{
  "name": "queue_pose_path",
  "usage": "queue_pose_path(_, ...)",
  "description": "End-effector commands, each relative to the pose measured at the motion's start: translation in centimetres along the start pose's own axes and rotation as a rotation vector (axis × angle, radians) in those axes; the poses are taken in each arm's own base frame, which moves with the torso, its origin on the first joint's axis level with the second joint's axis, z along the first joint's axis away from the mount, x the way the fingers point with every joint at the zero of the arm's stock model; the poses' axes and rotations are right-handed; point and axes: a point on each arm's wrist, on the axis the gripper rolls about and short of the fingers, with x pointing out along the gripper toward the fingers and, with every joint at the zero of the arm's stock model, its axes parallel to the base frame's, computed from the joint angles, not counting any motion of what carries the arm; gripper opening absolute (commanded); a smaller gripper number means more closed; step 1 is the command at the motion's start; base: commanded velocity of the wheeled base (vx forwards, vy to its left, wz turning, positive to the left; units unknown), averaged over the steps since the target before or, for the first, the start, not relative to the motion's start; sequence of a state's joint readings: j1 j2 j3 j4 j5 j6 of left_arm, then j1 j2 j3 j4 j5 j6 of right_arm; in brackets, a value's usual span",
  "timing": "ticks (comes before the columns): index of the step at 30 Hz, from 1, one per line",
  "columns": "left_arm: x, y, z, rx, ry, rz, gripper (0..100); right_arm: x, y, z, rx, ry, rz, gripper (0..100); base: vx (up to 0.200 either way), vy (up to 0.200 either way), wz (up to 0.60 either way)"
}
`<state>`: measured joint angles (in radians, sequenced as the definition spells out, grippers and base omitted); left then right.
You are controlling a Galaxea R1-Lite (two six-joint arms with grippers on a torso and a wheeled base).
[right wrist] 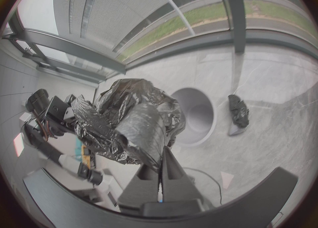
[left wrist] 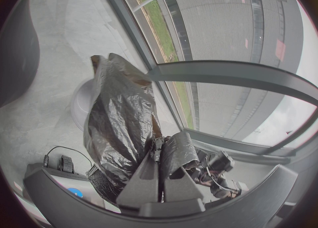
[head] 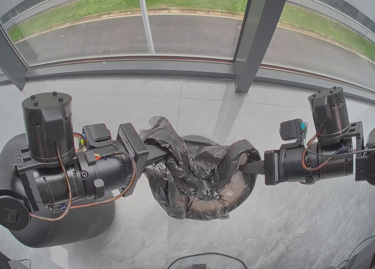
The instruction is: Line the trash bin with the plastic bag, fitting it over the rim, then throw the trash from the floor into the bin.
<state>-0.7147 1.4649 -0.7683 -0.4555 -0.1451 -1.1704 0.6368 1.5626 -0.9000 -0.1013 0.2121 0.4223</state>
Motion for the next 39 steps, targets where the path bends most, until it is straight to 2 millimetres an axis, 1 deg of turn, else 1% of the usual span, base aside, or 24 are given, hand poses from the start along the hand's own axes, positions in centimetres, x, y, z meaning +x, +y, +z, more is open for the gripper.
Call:
queue_pose_path(1,1.6,1.4,1.1,-0.054,-0.058,0.076,0,0.6,-1.3,-0.9,0.048,-0.027,-0.083,0,0.0,0.0,0.0)
queue_pose_path(3,1.9,1.8,1.7,-0.083,-0.089,0.096,0,0.4,-1.1,-0.3,0.113,-0.047,-0.088,0,0.0,0.0,0.0)
queue_pose_path(8,2.0,2.7,2.5,-0.124,-0.127,0.13,0,0.4,-1.2,-0.5,0.24,-0.033,-0.097,0,0.0,0.0,0.0)
queue_pose_path(12,1.8,2.8,2.9,-0.135,-0.145,0.129,0,0.0,-1.1,-0.4,0.301,-0.046,-0.091,0,0.0,0.0,0.0)
queue_pose_path(14,1.6,2.8,3.0,-0.145,-0.146,0.13,0,-0.4,-1.2,-0.7,0.337,-0.02,-0.115,0,0.0,0.0,0.0)
queue_pose_path(18,1.9,3.1,2.9,-0.156,-0.134,0.137,0,-0.6,-1.3,-1.4,0.352,0.043,-0.155,0,0.0,0.0,0.0)
queue_pose_path(22,2.7,4.1,2.7,-0.175,-0.106,0.169,0,-1.1,-1.6,-2.3,0.361,0.079,-0.178,0,0.0,0.0,0.0)
queue_pose_path(23,2.8,4.2,2.6,-0.18,-0.099,0.174,0,-1.6,-1.6,-2.5,0.361,0.074,-0.174,0,0.0,0.0,0.0)
queue_pose_path(25,2.9,4.4,2.5,-0.185,-0.092,0.18,0,-1.8,-1.6,-2.6,0.36,0.073,-0.172,0,0.0,0.0,0.0)
queue_pose_path(26,3.0,4.6,2.5,-0.195,-0.077,0.18,0,-2.4,-1.6,-2.9,0.365,0.095,-0.188,0,0.0,0.0,0.0)
queue_pose_path(32,3.3,5.1,2.1,-0.216,0.001,0.177,0,-3.9,-1.9,-4.0,0.379,0.134,-0.217,0,0.0,0.0,0.0)
queue_pose_path(36,3.9,5.6,2.1,-0.224,0.018,0.192,0,-4.1,-2.1,-4.1,0.383,0.126,-0.226,0,0.0,0.0,0.0)
queue_pose_path(39,4.2,6.1,2.6,-0.231,0.005,0.205,0,-3.9,-2.7,-3.8,0.398,0.121,-0.239,0,0.0,0.0,0.0)
